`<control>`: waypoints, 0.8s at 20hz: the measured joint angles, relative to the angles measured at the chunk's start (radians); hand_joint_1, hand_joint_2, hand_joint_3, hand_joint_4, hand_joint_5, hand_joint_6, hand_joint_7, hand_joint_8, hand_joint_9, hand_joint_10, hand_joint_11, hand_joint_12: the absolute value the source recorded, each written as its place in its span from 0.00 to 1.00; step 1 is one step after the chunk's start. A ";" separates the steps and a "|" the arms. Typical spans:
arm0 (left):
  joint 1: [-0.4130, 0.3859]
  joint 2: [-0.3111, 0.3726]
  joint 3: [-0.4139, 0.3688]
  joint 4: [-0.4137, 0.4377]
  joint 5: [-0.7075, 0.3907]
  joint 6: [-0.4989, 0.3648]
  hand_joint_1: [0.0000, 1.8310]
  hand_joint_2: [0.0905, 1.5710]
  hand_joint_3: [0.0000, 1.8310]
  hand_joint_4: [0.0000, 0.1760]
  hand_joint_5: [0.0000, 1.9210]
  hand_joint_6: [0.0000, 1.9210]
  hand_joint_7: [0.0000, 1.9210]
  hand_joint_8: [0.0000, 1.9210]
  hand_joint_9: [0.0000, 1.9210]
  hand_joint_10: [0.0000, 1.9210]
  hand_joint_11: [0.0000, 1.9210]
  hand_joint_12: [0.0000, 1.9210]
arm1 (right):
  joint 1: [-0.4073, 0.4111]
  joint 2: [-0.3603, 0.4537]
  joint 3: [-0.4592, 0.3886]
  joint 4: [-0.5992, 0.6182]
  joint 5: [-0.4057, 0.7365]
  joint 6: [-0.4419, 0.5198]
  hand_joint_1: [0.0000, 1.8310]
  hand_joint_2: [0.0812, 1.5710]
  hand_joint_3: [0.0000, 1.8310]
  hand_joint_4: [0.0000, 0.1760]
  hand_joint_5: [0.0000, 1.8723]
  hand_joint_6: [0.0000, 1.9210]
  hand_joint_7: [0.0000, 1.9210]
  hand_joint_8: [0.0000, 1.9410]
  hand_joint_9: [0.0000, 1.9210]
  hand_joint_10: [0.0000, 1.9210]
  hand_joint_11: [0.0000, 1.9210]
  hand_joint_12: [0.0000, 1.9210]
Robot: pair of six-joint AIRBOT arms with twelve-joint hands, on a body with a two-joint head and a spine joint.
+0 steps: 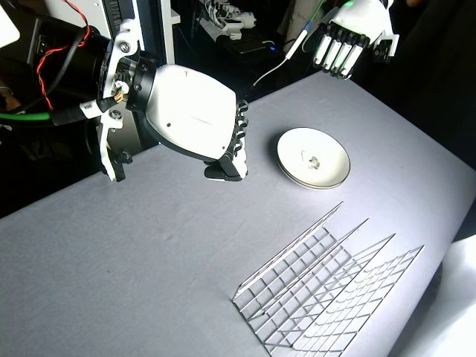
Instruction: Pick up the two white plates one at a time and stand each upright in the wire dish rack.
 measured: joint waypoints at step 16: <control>-0.164 -0.050 0.007 0.286 0.051 -0.138 0.00 0.73 0.01 0.00 0.00 0.00 0.00 0.00 0.00 0.00 0.00 0.00 | -0.003 0.000 0.001 -0.002 0.006 0.001 0.00 0.74 0.00 0.00 0.04 0.00 0.03 0.00 0.00 0.00 0.00 0.00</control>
